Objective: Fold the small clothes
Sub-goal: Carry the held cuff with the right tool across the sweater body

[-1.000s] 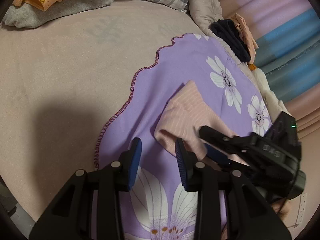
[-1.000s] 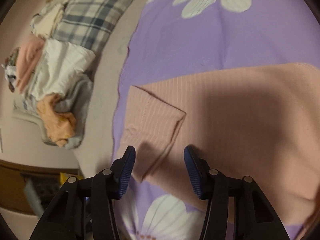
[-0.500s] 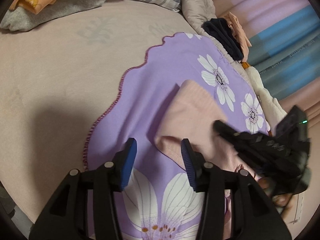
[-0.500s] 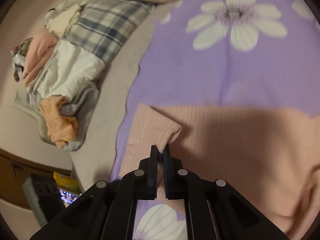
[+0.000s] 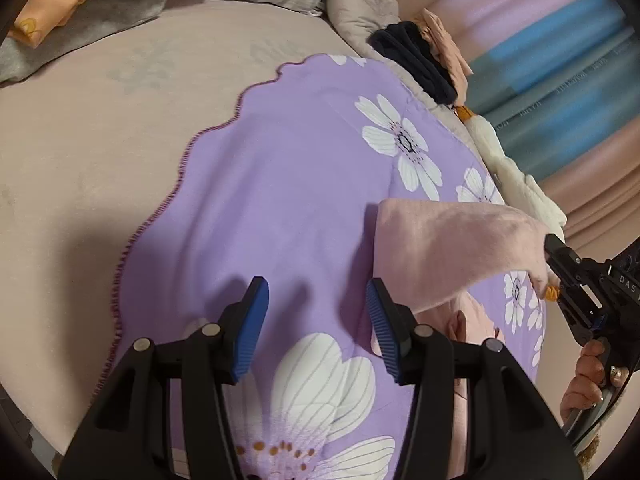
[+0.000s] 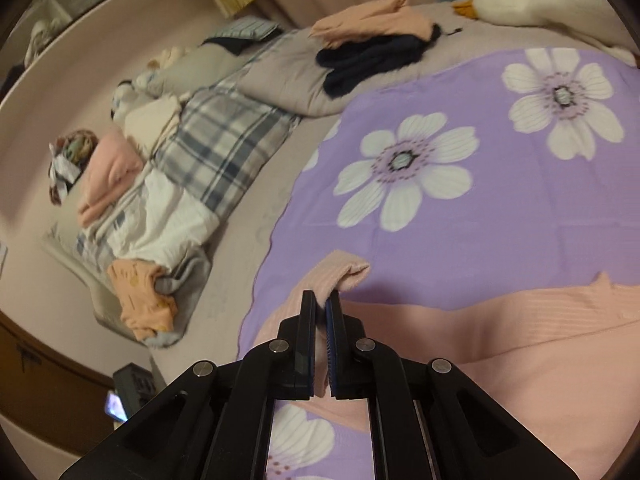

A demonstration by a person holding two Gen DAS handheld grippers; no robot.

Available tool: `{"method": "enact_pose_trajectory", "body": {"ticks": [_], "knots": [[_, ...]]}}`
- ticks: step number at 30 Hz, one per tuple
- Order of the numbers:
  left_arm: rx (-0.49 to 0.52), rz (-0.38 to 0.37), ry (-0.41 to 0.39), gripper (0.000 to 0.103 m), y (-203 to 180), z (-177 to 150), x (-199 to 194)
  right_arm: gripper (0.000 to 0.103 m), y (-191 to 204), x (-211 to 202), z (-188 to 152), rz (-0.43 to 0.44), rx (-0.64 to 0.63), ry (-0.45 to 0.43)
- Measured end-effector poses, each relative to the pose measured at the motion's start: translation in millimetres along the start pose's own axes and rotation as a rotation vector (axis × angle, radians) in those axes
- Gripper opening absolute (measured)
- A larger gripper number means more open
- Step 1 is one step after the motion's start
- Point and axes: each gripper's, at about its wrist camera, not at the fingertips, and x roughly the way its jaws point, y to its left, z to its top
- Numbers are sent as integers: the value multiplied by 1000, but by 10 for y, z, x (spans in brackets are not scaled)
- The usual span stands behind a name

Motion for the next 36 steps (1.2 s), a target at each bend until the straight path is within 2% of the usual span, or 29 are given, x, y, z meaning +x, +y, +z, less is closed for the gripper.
{"method": "enact_pose_trajectory", "body": {"ticks": [6,11,20,30,36], "knots": [[48,-11,32,53,-169,-61,115,6,-316,-279,16,-20,61,-34],[96,29,49,53,-291,-111,209,6,-506,-562,53,-58,77,-76],[181,29,74,53,-530,-226,296,6,-909,-921,-10,-120,128,-113],[258,-19,130,52,-919,-356,430,6,-1310,-1325,-108,-196,168,-147],[302,-46,166,51,-1203,-403,519,6,-1480,-1565,-153,-204,185,-179]]}}
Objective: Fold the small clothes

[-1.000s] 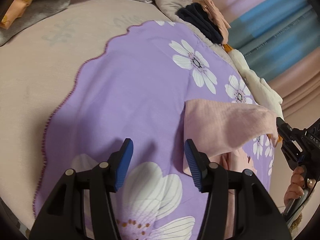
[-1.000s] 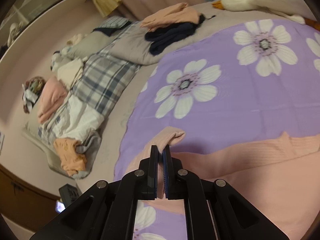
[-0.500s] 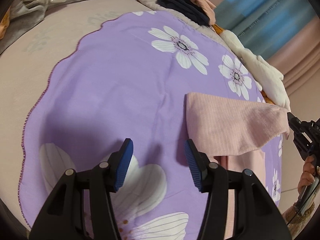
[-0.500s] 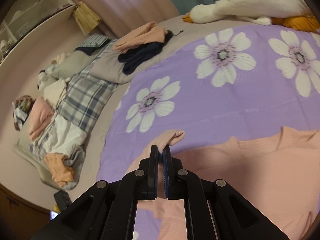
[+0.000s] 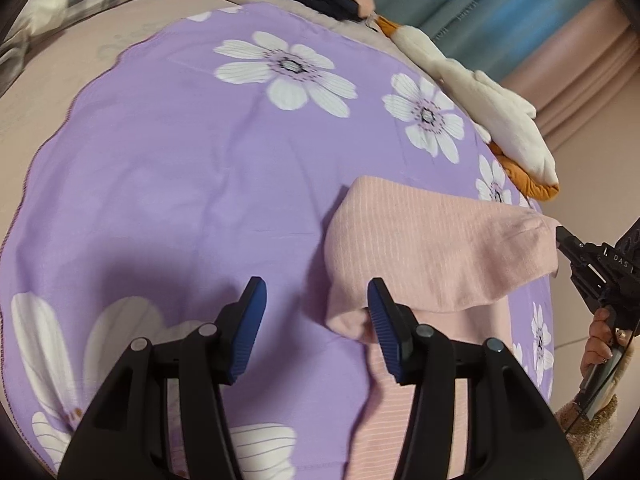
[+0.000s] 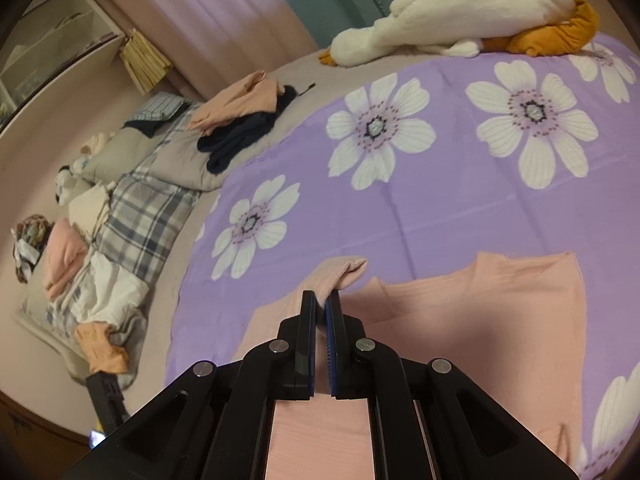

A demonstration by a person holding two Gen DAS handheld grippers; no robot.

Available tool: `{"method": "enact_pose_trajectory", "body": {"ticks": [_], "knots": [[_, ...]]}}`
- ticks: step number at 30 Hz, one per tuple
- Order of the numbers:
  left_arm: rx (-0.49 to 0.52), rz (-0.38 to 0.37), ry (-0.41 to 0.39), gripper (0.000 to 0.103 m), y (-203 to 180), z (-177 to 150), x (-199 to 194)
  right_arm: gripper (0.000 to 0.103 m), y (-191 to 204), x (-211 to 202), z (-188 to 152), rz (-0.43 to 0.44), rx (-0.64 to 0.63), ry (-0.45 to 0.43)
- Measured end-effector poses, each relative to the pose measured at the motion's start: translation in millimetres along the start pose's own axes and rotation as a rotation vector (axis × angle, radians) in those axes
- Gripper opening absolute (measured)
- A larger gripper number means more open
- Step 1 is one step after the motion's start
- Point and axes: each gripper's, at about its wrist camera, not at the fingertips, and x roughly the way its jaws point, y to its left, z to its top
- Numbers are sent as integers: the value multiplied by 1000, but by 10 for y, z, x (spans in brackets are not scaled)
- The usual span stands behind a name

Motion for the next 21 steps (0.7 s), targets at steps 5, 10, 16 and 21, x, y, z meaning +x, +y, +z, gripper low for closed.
{"method": "enact_pose_trajectory", "body": {"ticks": [5,10,16,21], "knots": [[28,-26,17,51,-224,72,75,6,-226,-125,48,-34,11,-9],[38,-52,26,50,-389,173,175,6,-551,-197,40,-83,43,6],[111,-1,80,30,-639,216,518,6,-957,-156,-77,-136,97,56],[154,10,151,23,-772,132,852,6,-1211,-152,-165,-201,121,74]]}}
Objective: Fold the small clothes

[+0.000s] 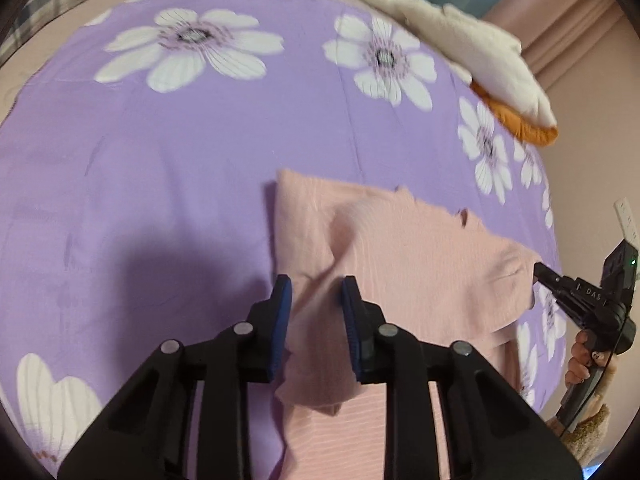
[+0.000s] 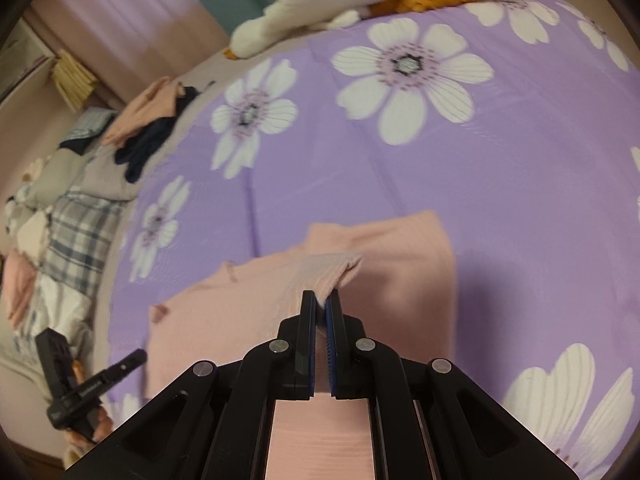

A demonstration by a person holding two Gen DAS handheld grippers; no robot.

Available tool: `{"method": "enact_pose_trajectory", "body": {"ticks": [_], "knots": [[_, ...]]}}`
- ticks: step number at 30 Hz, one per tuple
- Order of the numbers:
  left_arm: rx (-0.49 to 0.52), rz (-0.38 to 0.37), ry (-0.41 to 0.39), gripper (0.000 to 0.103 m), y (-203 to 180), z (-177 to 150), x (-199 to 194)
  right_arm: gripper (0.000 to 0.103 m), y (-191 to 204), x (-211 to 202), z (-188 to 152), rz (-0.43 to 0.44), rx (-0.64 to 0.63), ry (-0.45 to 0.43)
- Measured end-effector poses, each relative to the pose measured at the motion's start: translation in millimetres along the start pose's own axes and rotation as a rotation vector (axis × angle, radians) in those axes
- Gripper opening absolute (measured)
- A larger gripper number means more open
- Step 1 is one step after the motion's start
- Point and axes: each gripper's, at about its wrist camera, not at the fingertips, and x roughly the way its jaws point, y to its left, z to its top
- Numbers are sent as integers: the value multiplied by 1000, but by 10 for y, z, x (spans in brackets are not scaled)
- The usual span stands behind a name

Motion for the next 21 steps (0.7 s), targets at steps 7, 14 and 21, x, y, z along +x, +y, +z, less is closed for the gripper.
{"method": "enact_pose_trajectory", "body": {"ticks": [7,14,21], "knots": [[37,114,21,26,-6,-64,193,6,-235,228,-126,-118,-8,51],[21,122,28,31,43,-91,253,6,-340,386,-190,-152,-5,76],[25,133,23,32,15,-106,256,6,-238,197,-176,-176,-44,19]]}}
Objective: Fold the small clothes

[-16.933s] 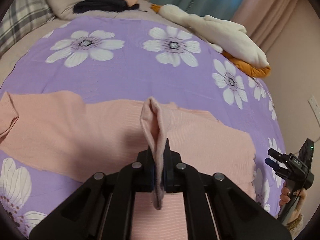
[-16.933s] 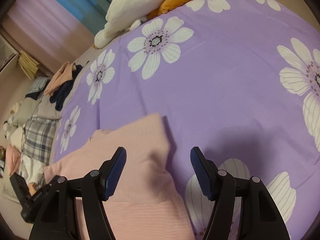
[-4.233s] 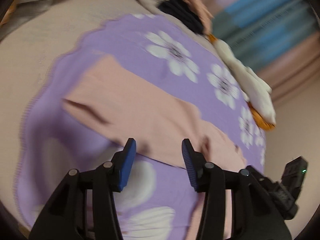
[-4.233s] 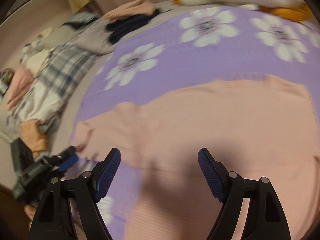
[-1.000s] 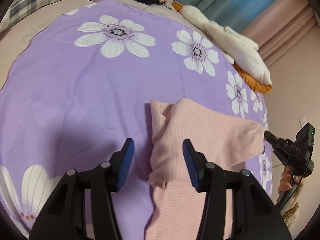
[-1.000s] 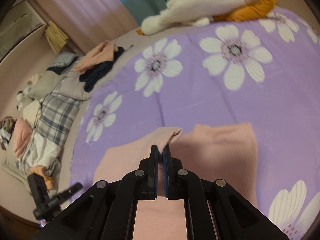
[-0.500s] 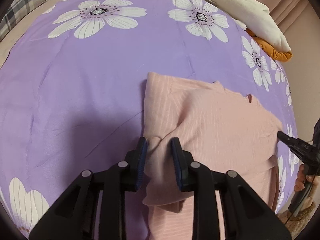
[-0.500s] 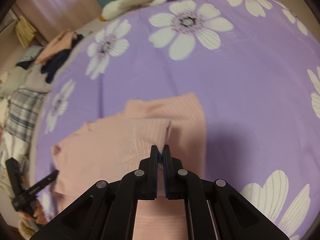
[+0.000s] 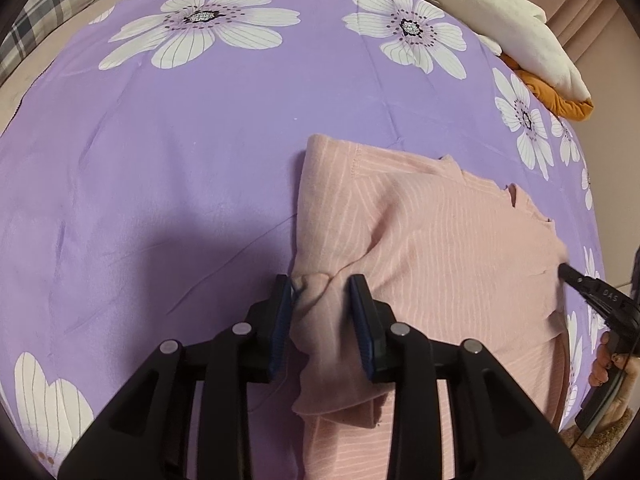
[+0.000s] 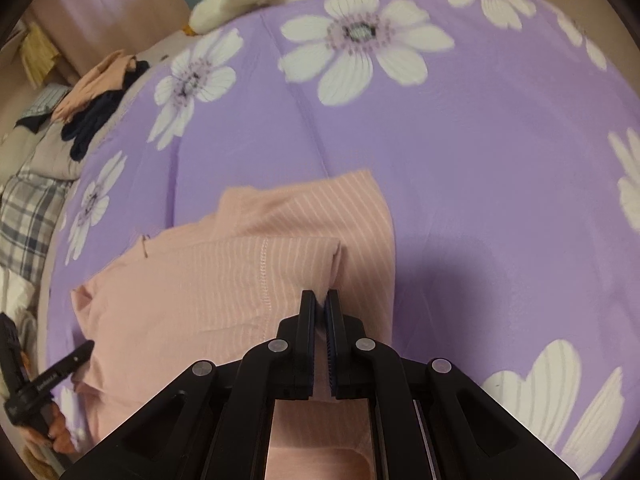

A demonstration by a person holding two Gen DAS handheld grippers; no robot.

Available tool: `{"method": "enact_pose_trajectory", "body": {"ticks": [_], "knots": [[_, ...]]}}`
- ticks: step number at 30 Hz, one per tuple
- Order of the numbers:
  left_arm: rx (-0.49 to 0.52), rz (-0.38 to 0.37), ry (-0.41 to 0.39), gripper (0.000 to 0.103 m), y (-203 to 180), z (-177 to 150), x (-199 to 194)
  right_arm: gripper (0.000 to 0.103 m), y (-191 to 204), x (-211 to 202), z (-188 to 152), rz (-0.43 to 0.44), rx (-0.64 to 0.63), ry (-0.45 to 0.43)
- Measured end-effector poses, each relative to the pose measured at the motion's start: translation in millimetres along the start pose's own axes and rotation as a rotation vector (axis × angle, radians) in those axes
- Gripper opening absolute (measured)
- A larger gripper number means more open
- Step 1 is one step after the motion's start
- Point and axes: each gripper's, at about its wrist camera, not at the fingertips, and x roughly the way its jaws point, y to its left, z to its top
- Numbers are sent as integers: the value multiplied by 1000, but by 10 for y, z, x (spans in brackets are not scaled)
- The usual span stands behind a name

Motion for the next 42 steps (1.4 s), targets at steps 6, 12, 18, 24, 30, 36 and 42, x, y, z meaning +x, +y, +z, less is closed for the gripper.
{"method": "enact_pose_trajectory", "body": {"ticks": [6,12,18,24,30,36,42], "knots": [[5,7,-6,33,-17,-15,12,6,72,122,9,-80,-52,17],[18,17,-14,34,-37,-36,26,6,121,197,-23,-111,-70,6],[5,28,-23,35,-41,-47,41,6,151,209,-29,-128,-95,4],[3,40,-27,36,-59,-54,47,6,130,210,-75,-115,-91,-19],[-15,33,-28,36,-46,-51,46,6,95,195,-106,-89,-83,-40],[-19,34,-29,36,-43,-57,42,6,109,192,-124,-91,-106,-50],[-2,39,-34,40,-61,-93,23,6,113,178,-136,-104,-107,-56]]}}
